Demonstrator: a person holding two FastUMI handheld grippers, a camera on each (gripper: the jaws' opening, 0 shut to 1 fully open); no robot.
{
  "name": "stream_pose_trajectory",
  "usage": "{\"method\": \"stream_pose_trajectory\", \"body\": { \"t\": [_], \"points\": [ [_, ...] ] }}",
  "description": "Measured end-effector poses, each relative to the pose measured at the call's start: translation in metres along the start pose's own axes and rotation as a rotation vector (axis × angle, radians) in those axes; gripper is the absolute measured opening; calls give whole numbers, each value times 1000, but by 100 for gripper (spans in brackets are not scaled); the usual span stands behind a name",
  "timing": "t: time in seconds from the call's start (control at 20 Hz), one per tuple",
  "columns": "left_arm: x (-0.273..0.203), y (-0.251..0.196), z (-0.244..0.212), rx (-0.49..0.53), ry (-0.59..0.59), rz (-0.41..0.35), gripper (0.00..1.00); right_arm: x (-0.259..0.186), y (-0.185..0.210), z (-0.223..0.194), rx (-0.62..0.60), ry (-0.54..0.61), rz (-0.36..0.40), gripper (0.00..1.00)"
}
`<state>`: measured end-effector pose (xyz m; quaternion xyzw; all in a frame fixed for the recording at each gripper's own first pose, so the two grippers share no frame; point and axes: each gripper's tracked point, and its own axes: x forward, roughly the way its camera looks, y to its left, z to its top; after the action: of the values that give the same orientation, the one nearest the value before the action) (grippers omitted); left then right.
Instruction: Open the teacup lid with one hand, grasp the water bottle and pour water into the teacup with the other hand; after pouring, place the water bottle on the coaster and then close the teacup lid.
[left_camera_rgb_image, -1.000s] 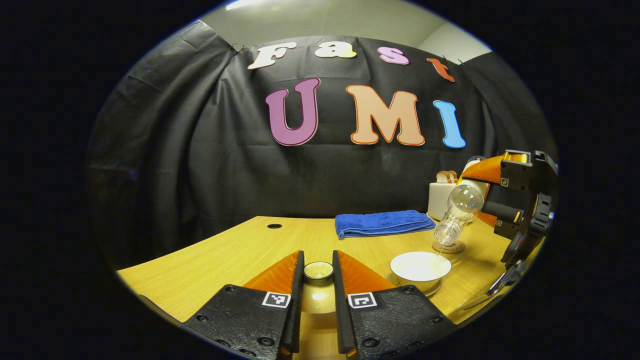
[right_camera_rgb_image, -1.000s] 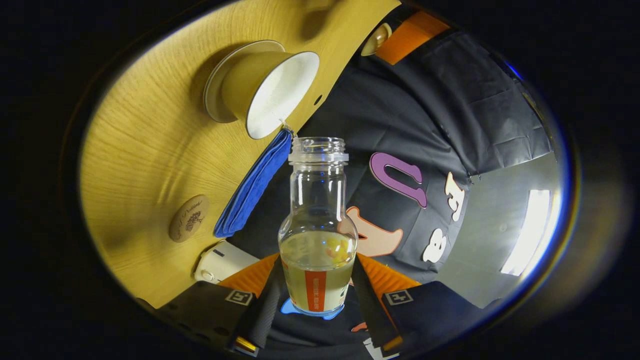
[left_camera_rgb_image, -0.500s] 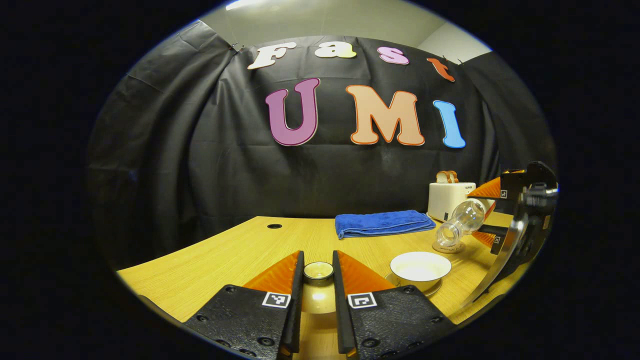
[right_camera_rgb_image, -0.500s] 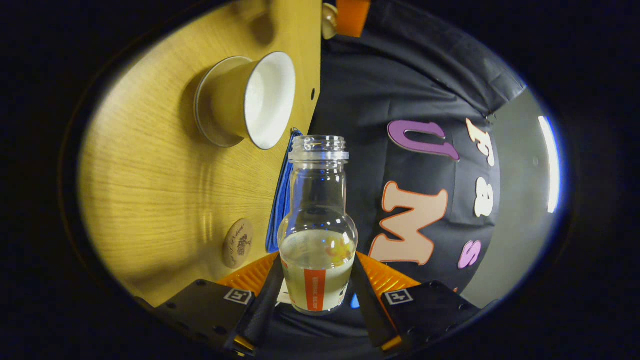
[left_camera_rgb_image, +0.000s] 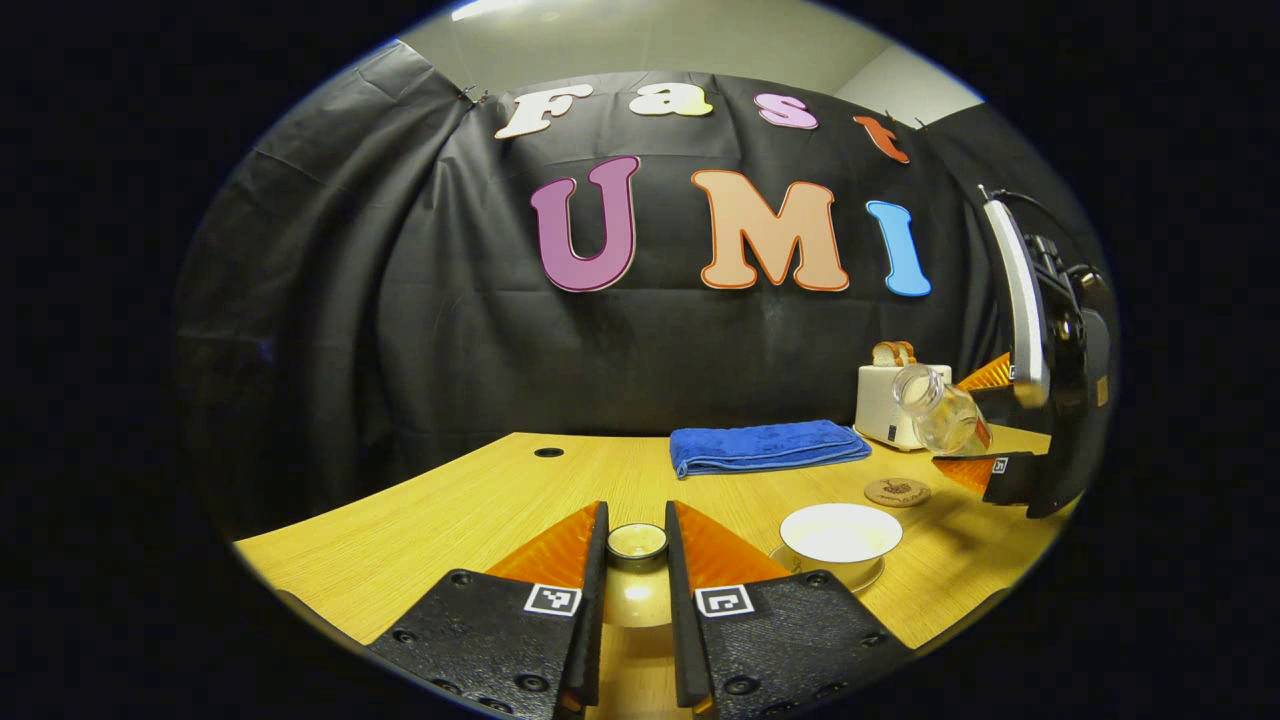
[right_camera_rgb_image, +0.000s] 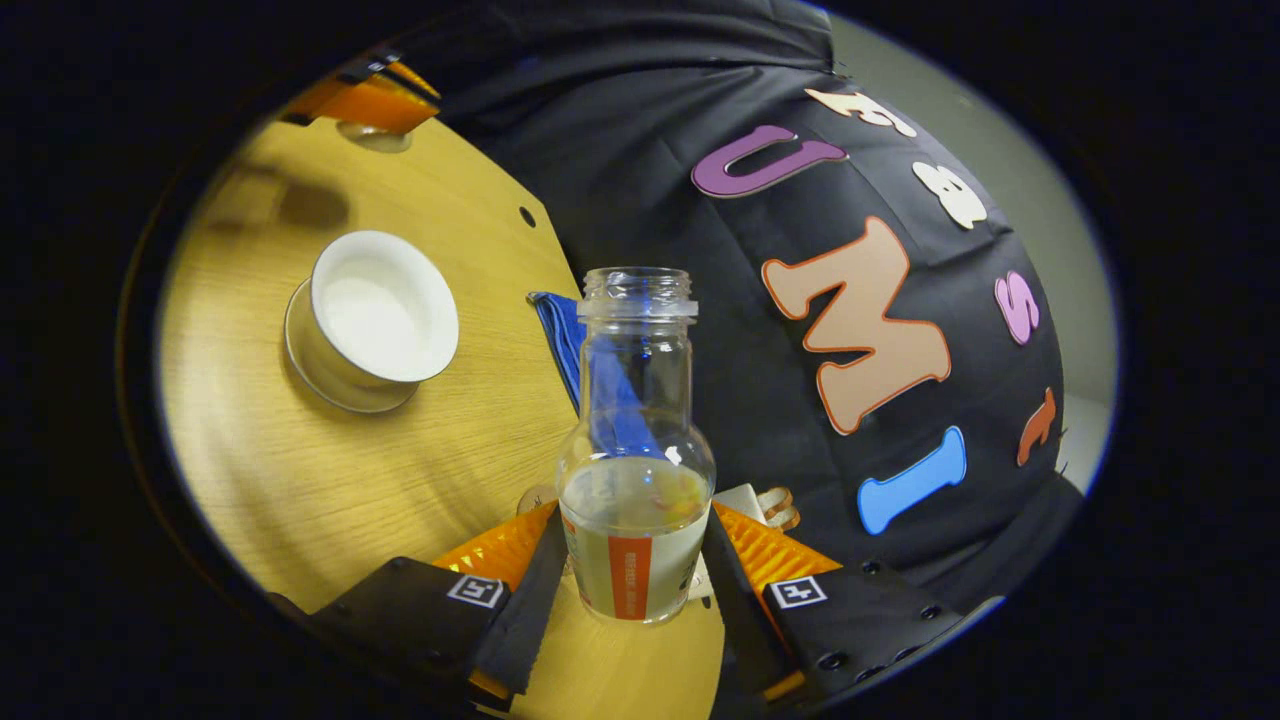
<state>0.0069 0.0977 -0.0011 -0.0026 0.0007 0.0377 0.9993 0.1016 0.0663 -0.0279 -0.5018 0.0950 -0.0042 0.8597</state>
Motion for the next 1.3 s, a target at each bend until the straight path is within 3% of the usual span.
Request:
{"method": "stream_pose_trajectory", "body": {
  "t": [0.05,0.25,0.5,0.65,0.95,1.3],
  "points": [
    [-1,0,0,0,1,0,27,1,-1,-2,65,4,13,78],
    [0,0,0,0,0,-1,26,12,-2,-4,384,14,65,81],
    [0,0,0,0,1,-1,26,25,-9,-13,664,33,92,78],
    [0,1,0,0,1,-1,27,33,-8,-14,771,35,110,82],
    [0,1,0,0,1,-1,26,58,-7,-23,957,59,105,80],
    [-1,1,1,0,1,-1,27,78,-7,-33,988,69,60,80]
  ]
}}
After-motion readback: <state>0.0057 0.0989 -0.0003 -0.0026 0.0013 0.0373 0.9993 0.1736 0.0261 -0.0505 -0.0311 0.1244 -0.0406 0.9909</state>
